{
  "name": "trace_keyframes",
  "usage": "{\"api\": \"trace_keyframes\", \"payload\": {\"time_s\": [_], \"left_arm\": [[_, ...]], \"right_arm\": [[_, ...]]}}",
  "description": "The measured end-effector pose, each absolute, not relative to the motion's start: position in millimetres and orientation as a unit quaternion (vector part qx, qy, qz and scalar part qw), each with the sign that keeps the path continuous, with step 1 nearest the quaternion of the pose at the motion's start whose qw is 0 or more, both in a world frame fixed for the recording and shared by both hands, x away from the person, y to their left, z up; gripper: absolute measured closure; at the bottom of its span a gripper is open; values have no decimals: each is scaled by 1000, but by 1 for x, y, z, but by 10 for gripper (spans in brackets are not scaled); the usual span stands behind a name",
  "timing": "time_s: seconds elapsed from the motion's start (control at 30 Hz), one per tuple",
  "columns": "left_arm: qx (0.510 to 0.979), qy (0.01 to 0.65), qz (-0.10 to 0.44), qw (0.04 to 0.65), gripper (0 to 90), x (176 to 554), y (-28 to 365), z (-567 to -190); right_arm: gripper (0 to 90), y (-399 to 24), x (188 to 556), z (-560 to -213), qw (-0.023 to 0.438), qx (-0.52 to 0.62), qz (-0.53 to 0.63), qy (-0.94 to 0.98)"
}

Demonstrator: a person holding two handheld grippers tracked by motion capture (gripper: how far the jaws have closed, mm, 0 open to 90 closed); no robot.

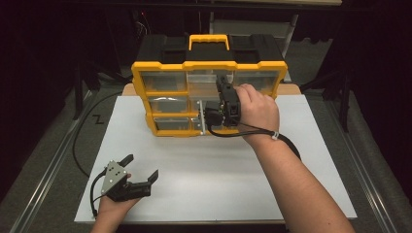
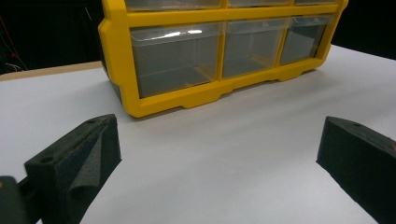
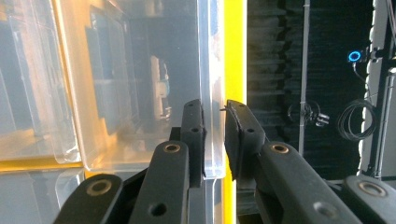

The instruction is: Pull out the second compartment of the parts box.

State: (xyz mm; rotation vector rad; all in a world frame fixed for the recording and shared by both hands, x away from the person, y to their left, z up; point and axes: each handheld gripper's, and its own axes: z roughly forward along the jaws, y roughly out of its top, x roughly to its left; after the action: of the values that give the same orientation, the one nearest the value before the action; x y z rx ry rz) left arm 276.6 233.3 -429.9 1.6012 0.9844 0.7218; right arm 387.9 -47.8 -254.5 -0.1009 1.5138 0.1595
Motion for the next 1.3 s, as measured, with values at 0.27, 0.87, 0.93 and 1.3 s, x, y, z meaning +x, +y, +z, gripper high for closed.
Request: {"api": "trace_keyframes", "payload": {"time_s": [0.27, 0.87, 0.93, 1.3], "left_arm": [[673, 411, 302, 535, 3, 275, 232, -430], [674, 411, 301, 535, 3, 277, 231, -430], [673, 411, 300, 536, 3, 277, 231, -430], [673, 411, 302, 536, 3, 277, 231, -430]], "right_arm": [[809, -52, 371, -257, 728, -55, 78, 679], [810, -57, 344, -259, 731, -64, 90, 673], [810, -57, 343, -259, 732, -67, 90, 672], [810, -62, 330, -260, 733, -67, 97, 670]]}}
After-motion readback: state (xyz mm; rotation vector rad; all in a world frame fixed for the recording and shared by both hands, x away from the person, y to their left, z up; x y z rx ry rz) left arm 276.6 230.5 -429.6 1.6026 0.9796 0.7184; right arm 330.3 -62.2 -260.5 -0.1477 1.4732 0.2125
